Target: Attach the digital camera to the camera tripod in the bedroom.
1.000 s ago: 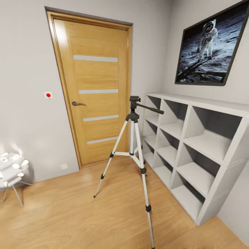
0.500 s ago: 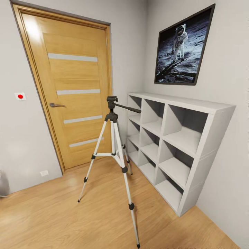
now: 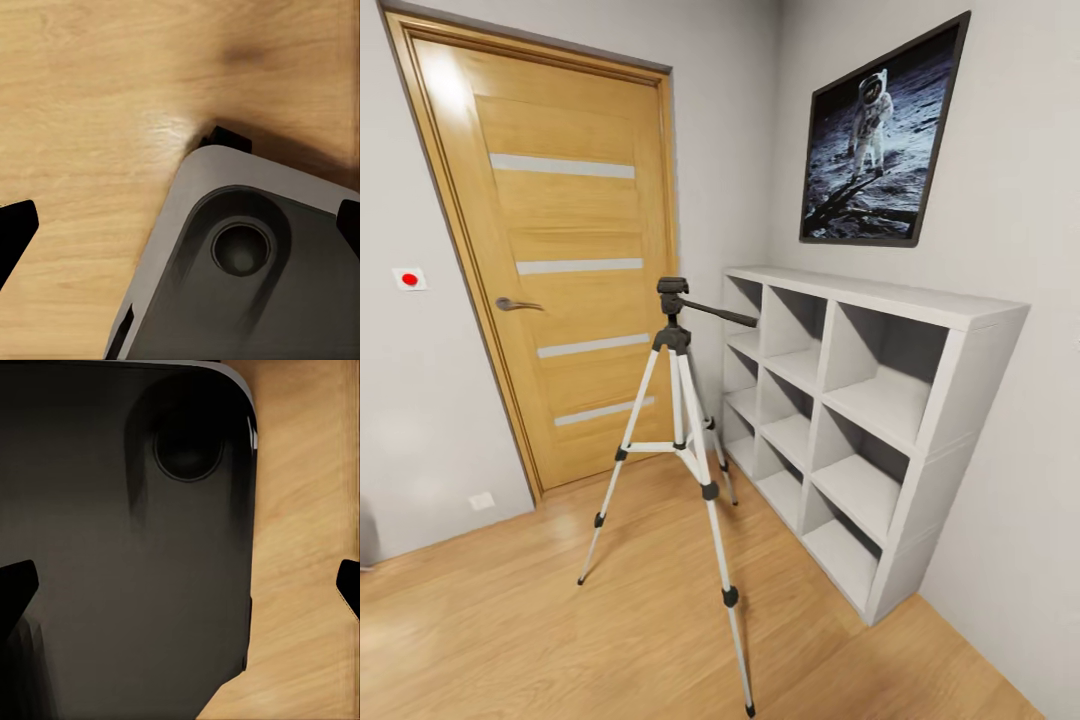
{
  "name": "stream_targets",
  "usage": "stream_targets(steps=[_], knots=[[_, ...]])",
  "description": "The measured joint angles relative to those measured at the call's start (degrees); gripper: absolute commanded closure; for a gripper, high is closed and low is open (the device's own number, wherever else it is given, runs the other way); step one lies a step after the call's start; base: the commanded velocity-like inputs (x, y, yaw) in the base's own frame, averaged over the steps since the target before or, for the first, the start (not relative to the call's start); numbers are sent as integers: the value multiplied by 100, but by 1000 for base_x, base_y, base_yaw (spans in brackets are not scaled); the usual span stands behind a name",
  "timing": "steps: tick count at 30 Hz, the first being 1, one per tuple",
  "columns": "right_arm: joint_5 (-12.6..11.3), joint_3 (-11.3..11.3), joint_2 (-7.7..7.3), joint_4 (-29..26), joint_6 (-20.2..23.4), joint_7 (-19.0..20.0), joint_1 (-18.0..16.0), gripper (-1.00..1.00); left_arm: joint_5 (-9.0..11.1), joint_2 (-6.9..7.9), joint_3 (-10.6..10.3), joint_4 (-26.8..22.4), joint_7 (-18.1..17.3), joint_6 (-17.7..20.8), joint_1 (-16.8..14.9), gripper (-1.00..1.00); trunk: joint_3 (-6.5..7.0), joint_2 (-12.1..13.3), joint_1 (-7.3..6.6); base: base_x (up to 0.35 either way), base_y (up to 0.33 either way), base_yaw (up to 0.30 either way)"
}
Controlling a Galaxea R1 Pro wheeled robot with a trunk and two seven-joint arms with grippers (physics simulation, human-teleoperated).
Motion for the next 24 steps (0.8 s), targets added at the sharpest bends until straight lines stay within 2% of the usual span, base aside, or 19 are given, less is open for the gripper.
stream_targets(steps=[8,16,24], knots=[[0,3,-1,0,0,0,0,-100,0,0,1,10,3,0,0,-100,0,0,0,0,-184,0],[-8,-8,-1,0,-3,0,0,-100,0,5,1,15,1,0,0,-100,0,0,0,0,-39,-13],[-15,-17,8,0,0,0,0,-100,0,7,1,13,-3,0,0,-100,0,0,0,0,-3,-200]])
